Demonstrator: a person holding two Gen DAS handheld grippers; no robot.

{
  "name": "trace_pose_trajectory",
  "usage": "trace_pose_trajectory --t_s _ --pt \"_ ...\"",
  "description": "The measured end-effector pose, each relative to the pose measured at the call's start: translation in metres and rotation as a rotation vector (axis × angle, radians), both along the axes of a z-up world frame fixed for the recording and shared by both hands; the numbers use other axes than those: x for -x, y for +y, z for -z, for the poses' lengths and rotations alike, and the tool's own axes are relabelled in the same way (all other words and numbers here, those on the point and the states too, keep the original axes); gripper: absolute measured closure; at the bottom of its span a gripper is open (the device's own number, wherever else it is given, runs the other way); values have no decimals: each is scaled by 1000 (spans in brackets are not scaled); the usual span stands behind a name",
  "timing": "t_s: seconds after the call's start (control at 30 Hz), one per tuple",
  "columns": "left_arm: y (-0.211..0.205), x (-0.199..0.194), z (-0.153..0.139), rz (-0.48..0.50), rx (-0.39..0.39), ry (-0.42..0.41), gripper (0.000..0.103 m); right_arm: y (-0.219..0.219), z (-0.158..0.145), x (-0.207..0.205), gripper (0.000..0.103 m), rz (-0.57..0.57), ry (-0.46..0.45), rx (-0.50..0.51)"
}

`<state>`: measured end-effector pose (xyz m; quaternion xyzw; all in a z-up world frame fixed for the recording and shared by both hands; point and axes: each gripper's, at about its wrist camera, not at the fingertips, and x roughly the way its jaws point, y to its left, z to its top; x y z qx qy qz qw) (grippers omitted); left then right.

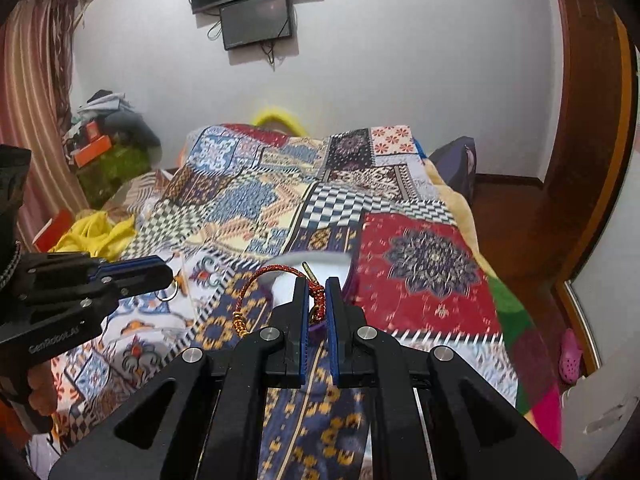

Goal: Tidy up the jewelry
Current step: 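Carry the bracelet with the right gripper over the purple heart tin, then open the right gripper to drop the bracelet into the tin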

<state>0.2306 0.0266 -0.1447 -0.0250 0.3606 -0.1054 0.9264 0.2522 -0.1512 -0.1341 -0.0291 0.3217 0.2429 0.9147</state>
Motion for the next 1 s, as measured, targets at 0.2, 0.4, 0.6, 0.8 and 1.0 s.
trace_pose_trajectory --t_s 0.2,0.4,0.6,0.8,1.0 --pt "-3 -21 -4 0 12 -14 96 4 1 -19 96 14 -11 3" --pt "-4 -46 1 1 23 -1 96 12 12 -44 96 10 20 10" --pt "-6 -70 16 8 24 40 96 18 26 -62 96 -28 86 21" --pt "-12 -88 36 30 21 93 96 25 40 -76 96 -74 145 55" --pt "-18 -106 57 57 39 161 96 26 45 -83 96 -97 165 84"
